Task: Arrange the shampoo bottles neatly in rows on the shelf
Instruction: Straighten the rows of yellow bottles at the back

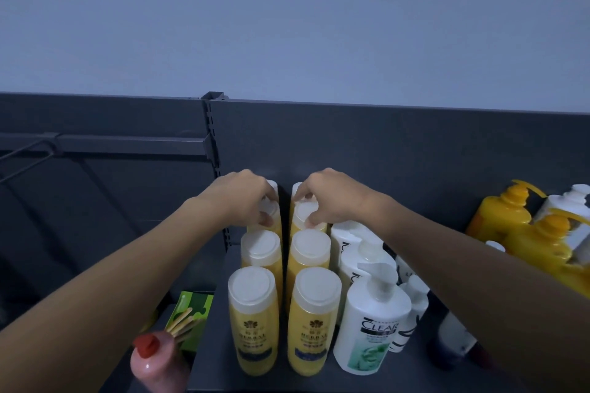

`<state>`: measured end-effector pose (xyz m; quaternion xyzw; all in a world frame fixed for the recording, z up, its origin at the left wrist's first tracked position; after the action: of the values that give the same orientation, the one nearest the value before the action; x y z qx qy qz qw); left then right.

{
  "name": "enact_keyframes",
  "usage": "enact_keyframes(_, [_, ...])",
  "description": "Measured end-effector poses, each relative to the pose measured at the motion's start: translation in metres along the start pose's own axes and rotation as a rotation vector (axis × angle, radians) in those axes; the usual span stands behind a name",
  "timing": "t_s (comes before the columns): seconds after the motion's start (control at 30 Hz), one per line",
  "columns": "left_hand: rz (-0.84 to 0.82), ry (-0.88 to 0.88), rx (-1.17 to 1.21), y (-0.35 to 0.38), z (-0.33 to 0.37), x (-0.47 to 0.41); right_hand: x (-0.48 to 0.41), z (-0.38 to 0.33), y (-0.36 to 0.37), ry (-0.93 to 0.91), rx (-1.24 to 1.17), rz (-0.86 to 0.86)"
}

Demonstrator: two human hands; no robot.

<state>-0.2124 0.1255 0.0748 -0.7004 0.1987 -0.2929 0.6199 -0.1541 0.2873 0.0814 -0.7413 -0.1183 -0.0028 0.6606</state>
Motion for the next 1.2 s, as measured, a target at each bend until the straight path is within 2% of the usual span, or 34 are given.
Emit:
enact_keyframes(0.1, [0.067, -0.021, -0.025, -0.009, 0.006, 0.004, 0.02, 0.005, -0.017, 0.008, -0.027, 0.05])
enact_keyframes(0.23, [0.165, 0.088, 0.099, -0.023, 0.033, 0.008, 0.06, 0.018, -0.035, 0.068, -0.069, 0.045])
enact_keyframes(0.4, [0.17, 0.254, 0.232, -0.031, 0.082, 0.011, 0.112, 0.028, -0.031, 0.132, -0.087, -0.014])
enact_keyframes(0.63, [0.119, 0.334, 0.238, -0.021, 0.133, 0.011, 0.131, 0.046, -0.005, 0.197, -0.121, -0.005])
enact_keyframes(0.9, [0.155, 0.209, 0.228, -0.008, 0.145, 0.012, 0.118, 0.056, 0.021, 0.139, -0.165, 0.08])
enact_keyframes(1.2, [0.179, 0.09, 0.256, -0.013, 0.14, 0.003, 0.112, 0.073, 0.02, 0.013, -0.237, 0.05])
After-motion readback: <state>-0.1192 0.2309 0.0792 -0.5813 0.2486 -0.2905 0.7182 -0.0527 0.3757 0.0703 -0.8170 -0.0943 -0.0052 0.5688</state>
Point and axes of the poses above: each hand's wrist, its own x-axis away from the middle knuckle, its own y-axis out of the palm, z = x × y, the point moved 4 cm from there along -x, towards the middle knuckle, and after that the axes turned 10 degrees about -z, right-handed, at the moved point
